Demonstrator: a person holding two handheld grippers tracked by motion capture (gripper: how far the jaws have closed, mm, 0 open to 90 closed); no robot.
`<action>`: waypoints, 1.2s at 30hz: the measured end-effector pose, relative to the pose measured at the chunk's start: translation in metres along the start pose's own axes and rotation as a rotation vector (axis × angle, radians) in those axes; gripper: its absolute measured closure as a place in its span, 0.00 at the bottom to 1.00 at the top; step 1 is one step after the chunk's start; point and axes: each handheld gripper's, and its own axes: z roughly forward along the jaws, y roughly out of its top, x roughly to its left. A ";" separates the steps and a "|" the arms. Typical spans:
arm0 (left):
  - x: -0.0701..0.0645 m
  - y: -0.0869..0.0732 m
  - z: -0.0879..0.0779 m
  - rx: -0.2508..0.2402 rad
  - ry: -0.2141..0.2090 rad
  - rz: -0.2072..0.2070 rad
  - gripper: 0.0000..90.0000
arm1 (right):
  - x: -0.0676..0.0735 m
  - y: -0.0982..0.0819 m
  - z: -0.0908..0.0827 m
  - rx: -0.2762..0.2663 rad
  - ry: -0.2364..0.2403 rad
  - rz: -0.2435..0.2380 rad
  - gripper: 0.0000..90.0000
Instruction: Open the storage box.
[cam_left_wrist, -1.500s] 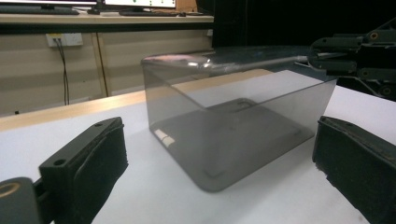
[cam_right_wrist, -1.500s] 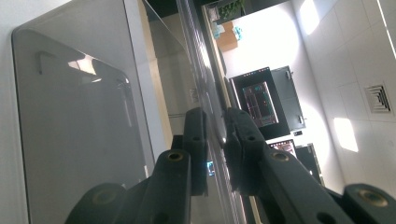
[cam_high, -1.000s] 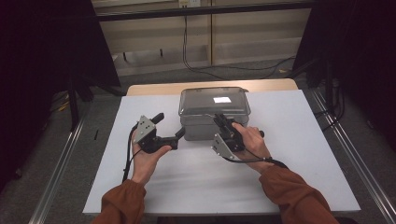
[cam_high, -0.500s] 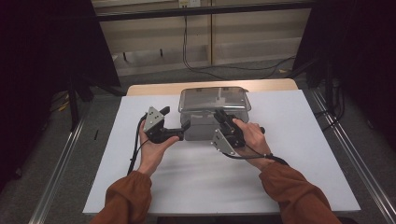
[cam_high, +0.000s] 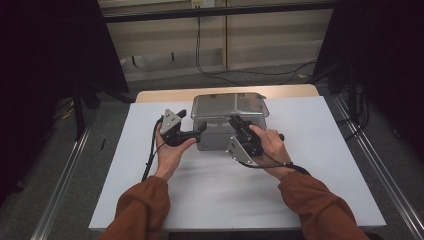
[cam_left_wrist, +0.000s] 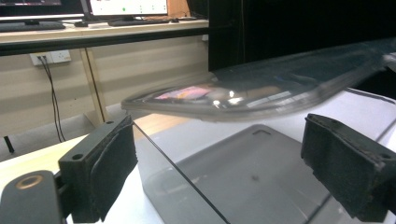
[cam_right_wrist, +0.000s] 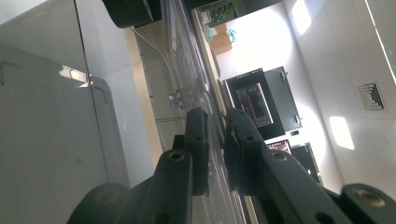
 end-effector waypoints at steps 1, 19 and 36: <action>0.001 0.000 0.001 -0.002 0.006 -0.001 0.11 | 0.000 0.000 0.000 0.000 0.000 0.000 0.89; 0.001 0.005 0.017 -0.030 0.020 0.063 0.23 | 0.005 -0.004 -0.001 -0.010 0.027 0.027 0.84; 0.001 0.012 0.016 -0.054 0.003 0.126 0.34 | -0.013 -0.037 0.006 -0.018 0.113 0.411 0.57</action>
